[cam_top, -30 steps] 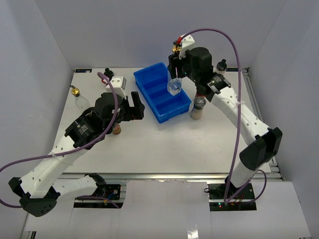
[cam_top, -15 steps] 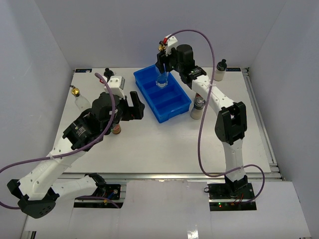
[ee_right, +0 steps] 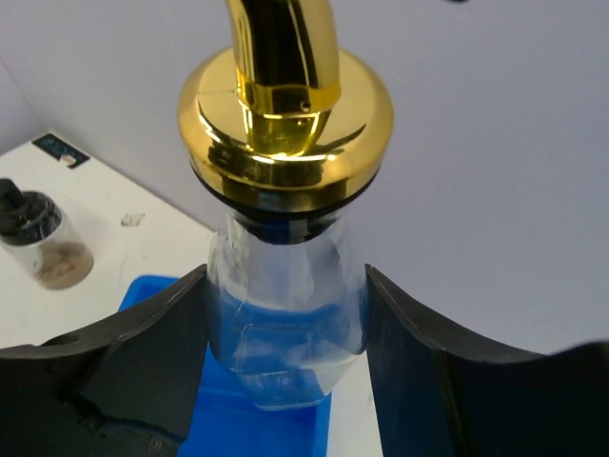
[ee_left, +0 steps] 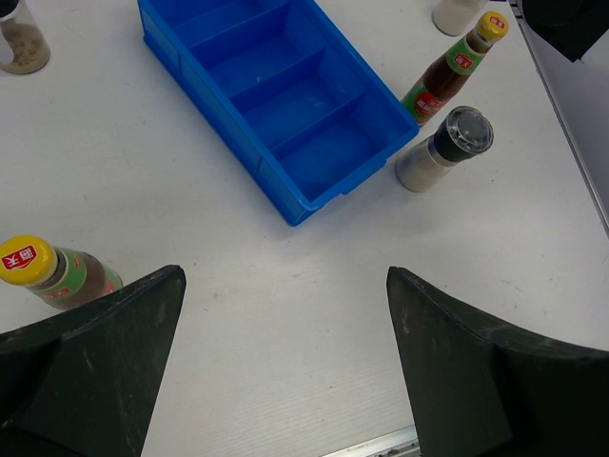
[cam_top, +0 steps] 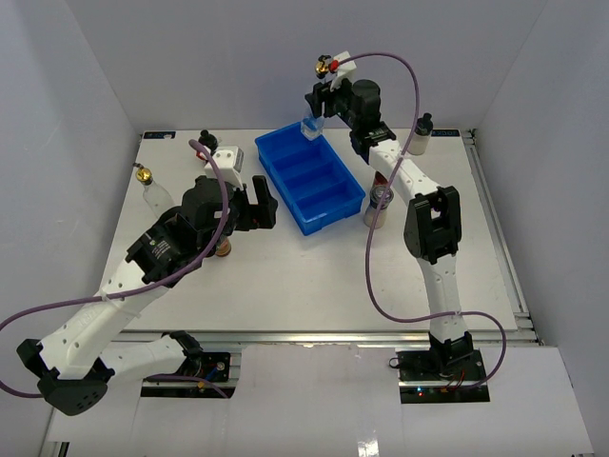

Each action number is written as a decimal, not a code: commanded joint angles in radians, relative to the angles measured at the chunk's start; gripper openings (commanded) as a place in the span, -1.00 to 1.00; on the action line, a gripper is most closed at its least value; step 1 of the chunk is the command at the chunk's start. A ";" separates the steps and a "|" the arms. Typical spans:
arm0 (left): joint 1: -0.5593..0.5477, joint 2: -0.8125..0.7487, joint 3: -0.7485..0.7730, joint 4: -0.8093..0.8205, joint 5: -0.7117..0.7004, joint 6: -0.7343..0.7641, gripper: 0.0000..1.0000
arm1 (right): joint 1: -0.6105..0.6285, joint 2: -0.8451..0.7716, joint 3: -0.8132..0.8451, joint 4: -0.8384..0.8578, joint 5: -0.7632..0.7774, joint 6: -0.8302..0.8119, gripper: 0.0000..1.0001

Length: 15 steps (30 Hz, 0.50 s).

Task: Organize the condiment bottles

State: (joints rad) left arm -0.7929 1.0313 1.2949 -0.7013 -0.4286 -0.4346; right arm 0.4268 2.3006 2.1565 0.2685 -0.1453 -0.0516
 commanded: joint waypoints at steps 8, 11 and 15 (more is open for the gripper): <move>0.007 -0.042 -0.042 0.048 -0.034 0.021 0.96 | 0.009 0.046 0.087 0.370 -0.019 0.033 -0.85; 0.007 -0.041 -0.049 0.051 -0.039 0.022 0.96 | 0.009 0.063 0.092 0.361 -0.025 0.037 -0.85; 0.007 -0.042 -0.049 0.049 -0.041 0.025 0.96 | 0.009 0.071 0.070 0.378 -0.022 0.038 -0.85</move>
State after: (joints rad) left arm -0.7925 1.0126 1.2496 -0.6689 -0.4499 -0.4203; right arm 0.4362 2.3956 2.1769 0.4484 -0.1673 -0.0243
